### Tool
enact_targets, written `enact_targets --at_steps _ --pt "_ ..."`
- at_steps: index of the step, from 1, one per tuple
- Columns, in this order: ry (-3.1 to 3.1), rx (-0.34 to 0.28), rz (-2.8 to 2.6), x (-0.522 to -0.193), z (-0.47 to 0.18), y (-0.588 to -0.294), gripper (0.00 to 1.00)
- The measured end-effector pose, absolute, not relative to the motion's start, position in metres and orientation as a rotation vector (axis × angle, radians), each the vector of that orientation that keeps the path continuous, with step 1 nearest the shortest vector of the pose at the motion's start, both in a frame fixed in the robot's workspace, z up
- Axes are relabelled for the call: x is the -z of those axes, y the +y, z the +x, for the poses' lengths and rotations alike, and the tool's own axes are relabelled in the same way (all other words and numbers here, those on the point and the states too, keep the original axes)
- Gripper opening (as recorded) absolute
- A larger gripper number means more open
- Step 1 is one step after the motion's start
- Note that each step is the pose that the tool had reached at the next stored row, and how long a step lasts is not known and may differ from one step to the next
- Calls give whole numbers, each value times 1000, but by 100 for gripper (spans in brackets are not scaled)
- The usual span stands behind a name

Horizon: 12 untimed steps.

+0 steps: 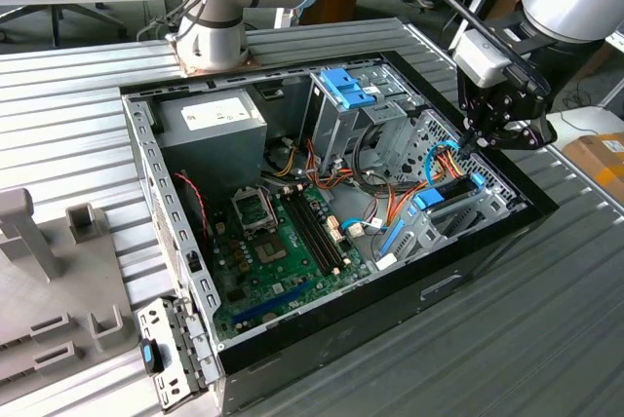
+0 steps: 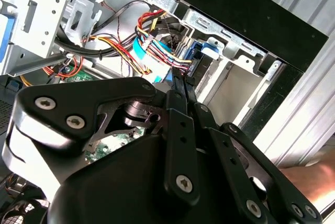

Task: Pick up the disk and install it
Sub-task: 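Insert the second disk wire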

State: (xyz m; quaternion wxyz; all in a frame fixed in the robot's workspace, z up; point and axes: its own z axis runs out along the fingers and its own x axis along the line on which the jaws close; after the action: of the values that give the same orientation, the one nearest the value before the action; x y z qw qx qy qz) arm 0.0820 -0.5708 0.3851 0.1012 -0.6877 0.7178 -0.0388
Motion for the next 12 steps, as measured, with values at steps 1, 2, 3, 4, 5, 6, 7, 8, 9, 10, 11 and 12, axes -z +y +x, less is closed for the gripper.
enact_targets --at_steps 1,2,3,4,5,6,7,8,9,10,11,12 --pt "2121 115 -2032 -385 82 -571 15" --pt "2121 115 -2032 -385 82 -571 15" --pt "2121 115 -2032 -385 82 -571 15" --pt "2121 115 -2032 -385 82 -571 15" --pt "2121 115 -2032 -385 82 -571 15" --pt "2121 115 -2031 -385 82 -571 15" --pt "2121 115 -2031 -385 82 -572 15" --pt "2121 115 -2032 -384 81 -574 15" --pt "2121 115 -2031 -383 81 -576 15" --pt "2121 115 -2031 -381 81 -576 15" --pt "2121 115 -2031 -381 80 -576 15" --pt "2121 115 -2031 -381 80 -576 15"
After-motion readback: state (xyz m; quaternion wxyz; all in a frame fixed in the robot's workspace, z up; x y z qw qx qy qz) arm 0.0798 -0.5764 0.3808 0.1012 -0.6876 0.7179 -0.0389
